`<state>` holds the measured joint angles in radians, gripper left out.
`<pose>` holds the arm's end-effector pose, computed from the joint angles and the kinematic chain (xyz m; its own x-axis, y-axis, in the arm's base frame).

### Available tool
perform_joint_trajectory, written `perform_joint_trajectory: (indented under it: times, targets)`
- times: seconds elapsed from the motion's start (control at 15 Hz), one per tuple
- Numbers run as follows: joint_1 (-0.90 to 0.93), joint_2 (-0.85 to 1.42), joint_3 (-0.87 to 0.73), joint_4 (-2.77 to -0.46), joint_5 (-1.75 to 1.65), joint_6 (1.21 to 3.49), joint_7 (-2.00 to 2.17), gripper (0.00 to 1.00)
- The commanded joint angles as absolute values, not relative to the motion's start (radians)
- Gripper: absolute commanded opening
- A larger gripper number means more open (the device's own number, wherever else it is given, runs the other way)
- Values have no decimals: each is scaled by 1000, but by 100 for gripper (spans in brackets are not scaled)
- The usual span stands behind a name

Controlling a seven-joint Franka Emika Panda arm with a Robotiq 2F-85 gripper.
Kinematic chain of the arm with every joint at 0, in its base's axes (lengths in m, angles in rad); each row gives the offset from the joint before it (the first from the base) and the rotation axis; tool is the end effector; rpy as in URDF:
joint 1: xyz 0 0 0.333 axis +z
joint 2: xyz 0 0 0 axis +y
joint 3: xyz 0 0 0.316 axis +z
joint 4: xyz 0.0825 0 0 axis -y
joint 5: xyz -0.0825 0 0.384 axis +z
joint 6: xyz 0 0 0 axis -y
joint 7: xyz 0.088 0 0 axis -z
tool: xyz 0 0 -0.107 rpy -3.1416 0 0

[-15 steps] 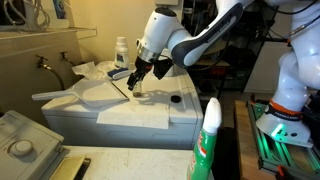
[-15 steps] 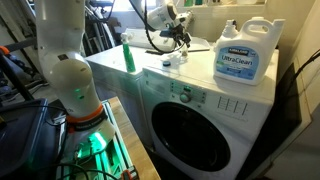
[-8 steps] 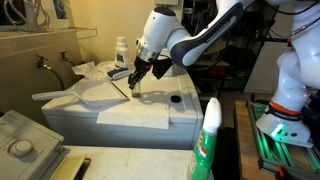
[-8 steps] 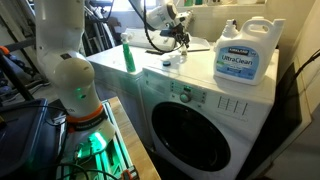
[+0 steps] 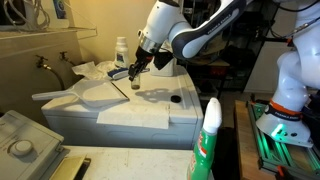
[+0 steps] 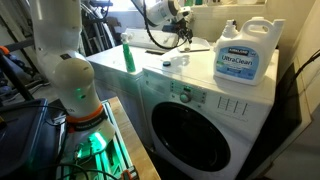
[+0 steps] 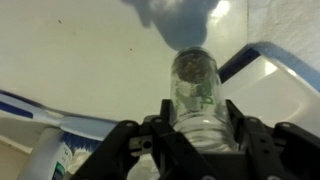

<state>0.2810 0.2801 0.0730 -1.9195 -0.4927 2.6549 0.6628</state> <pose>0.6061 0.2347 0.3954 0.8561 0.0762 0.5112 0.0506 -0.9967 0.0639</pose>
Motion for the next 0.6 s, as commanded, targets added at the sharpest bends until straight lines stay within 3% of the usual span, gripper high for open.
perform_joint_trajectory:
  times: [0.0,0.4,0.47,0.53]
  targets:
    - [236,140,78,-2053,-405,2745,492,28]
    - [151,12,75,-2215,-266,2819,225,28]
    - [180,79,72,-2121,-322,2781,309,28]
    - [171,70,71,-2135,-316,2784,293,53]
